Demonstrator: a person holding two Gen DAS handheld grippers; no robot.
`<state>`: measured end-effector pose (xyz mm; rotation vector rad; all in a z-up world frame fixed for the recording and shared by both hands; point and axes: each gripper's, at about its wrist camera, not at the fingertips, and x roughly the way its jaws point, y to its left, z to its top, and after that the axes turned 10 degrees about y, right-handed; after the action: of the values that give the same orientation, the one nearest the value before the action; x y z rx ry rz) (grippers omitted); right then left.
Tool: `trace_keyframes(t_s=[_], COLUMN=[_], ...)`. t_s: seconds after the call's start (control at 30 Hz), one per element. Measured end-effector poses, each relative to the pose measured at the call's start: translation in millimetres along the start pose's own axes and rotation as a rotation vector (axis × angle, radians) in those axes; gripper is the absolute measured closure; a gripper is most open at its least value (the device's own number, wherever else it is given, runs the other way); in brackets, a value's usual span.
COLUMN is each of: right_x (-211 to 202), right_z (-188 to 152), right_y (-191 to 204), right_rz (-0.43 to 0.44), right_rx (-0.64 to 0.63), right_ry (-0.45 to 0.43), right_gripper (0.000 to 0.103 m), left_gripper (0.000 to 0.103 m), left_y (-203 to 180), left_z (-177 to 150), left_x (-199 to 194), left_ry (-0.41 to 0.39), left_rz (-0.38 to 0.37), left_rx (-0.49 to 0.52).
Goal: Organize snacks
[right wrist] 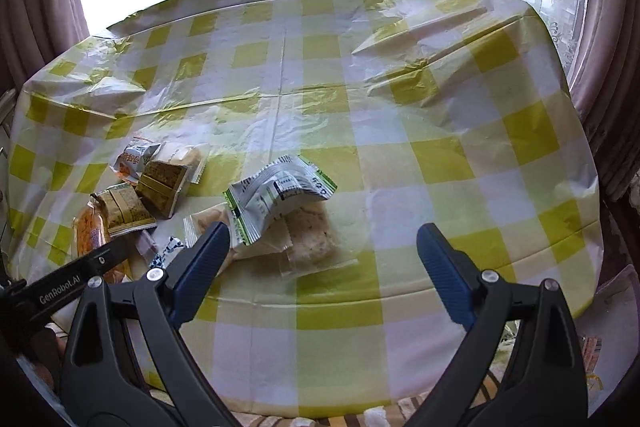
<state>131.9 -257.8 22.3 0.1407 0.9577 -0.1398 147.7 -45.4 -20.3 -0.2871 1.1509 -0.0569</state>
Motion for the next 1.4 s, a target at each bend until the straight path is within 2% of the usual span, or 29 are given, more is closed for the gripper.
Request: trace_keyframes(t_s=[0.2, 0.43, 0.57, 0.7, 0.9, 1.0, 1.13, 1.2, 1.27, 1.4], right_x=[17.1, 37.9, 55.4, 69.1, 84.5, 85.6, 89.7, 87.6, 85.5, 93.6], right_z=[11.4, 26.5, 34.2, 37.5, 46.5, 50.9, 55.8, 56.4, 58.1, 65.8], right_y=[13.4, 31.0, 36.6, 39.2, 47.1, 48.1, 46.1, 43.9, 41.7, 37.7], right_rz=[0.003, -0.03, -0.052, -0.05, -0.084, -0.106, -0.083, -0.09, -0.085, -0.074], right_rx=[0.005, -0.016, -0.029, -0.046, -0.085, -0.088, -0.076, -0.063, -0.047, 0.002], right_ry=[0.005, 0.001, 0.026, 0.046, 0.054, 0.028, 0.037, 0.026, 0.015, 0.046], right_gripper=[0.008, 0.008, 0.023, 0.033, 0.033, 0.035, 0.035, 0.027, 0.023, 0.023], left_gripper=[0.041, 0.042, 0.044, 0.044, 0.044, 0.044, 0.045, 0.045, 0.045, 0.045], left_y=[8.8, 16.3, 25.3, 38.5, 41.8, 46.1, 46.7, 44.0, 44.2, 42.8], left_z=[-0.6, -1.2, -2.2, -0.5, 0.4, 0.4, -0.3, -0.1, -0.4, -0.6], left_x=[-2.5, -5.1, -12.2, -16.1, -16.9, -14.8, -15.4, -14.8, -14.1, -11.9], left_ry=[-0.02, -0.033, -0.078, -0.107, -0.118, -0.116, -0.126, -0.126, -0.126, -0.127], left_rz=[-0.03, -0.079, -0.062, -0.066, -0.072, -0.075, -0.088, -0.087, -0.083, -0.073], left_rx=[-0.017, -0.051, -0.089, -0.139, -0.145, -0.163, -0.165, -0.156, -0.156, -0.15])
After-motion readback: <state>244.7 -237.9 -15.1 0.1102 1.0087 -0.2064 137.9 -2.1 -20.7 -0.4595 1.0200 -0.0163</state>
